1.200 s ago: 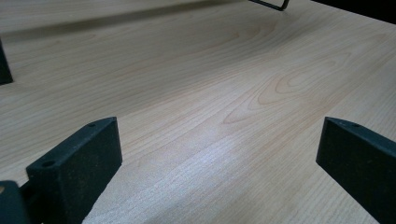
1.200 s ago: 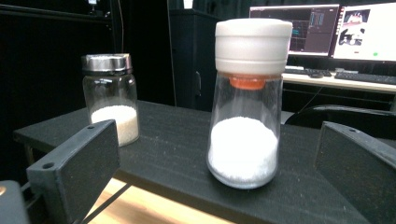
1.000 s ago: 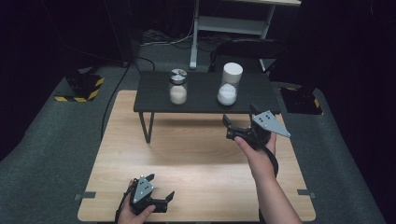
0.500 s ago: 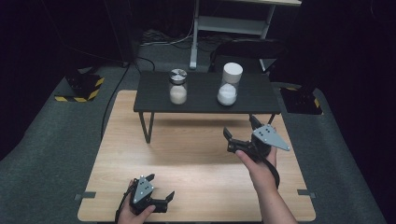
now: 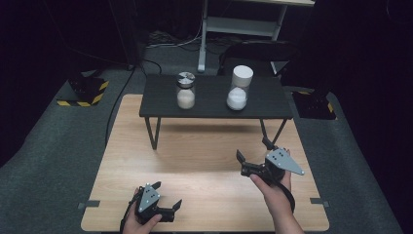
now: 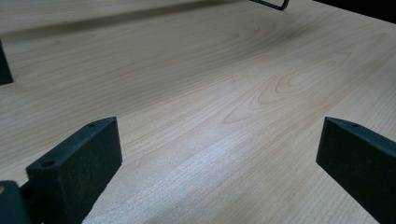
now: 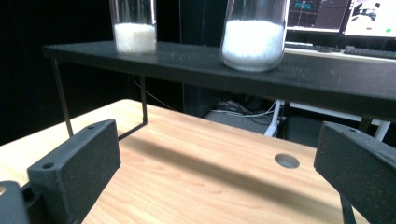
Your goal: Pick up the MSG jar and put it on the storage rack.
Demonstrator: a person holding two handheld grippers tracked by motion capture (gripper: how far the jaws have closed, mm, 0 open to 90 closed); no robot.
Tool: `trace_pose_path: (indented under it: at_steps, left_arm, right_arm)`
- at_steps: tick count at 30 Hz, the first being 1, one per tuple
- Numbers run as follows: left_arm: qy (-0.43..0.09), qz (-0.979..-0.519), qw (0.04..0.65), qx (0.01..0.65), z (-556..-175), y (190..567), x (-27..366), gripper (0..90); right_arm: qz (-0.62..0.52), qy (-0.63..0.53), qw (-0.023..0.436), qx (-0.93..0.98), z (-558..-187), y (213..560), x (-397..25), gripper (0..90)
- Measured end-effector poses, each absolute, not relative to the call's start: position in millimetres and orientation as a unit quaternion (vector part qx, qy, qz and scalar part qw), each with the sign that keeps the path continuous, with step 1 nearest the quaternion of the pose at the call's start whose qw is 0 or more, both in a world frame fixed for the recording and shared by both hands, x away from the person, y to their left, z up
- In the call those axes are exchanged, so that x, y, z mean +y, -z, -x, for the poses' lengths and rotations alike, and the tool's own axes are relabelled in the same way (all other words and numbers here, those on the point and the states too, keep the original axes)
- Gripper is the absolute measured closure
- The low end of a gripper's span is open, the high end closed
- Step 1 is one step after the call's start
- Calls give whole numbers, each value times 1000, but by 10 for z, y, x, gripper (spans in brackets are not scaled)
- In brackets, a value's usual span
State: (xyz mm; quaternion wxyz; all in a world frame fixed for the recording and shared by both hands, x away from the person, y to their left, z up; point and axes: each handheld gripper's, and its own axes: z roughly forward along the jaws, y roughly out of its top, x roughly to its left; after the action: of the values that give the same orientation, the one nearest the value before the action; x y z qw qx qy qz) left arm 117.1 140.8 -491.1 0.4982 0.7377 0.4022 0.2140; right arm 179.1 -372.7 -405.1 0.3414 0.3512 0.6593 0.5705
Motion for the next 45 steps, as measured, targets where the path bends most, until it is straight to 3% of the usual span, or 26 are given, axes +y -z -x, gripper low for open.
trace_pose_path:
  at_steps: [45]
  left_arm:
    - [-215,-739,498,400,-1161,4912,1395,2]
  right_arm:
    - [-401,-489,289,719,-1373,4815,-3944,2]
